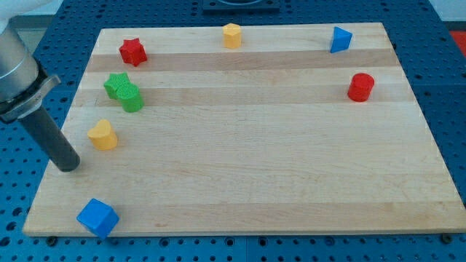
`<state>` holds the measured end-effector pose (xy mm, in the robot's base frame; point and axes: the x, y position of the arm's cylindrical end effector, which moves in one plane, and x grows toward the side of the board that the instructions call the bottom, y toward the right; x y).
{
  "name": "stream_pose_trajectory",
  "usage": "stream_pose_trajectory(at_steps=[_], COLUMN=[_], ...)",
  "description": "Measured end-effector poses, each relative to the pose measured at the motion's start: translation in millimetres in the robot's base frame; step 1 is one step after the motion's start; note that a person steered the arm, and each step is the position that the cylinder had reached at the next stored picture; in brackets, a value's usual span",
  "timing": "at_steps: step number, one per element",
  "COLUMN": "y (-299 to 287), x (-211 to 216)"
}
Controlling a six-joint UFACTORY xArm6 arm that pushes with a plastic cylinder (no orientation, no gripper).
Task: Slide the blue cube right a bit
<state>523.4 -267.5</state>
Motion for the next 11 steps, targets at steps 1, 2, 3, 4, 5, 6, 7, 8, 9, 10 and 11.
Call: stream_pose_trajectory(at_steps=[1, 2, 3, 4, 5, 6, 7, 8, 9, 10, 11], y=[-25.8, -36.8, -29.6, -8.2, 0.3, 35.5, 79.8, 92.3, 106.7, 110.3, 110.4], x=[32.4, 88.6, 94.6, 94.7, 94.6, 94.1, 90.1, 90.1, 71.0, 61.2, 56.9])
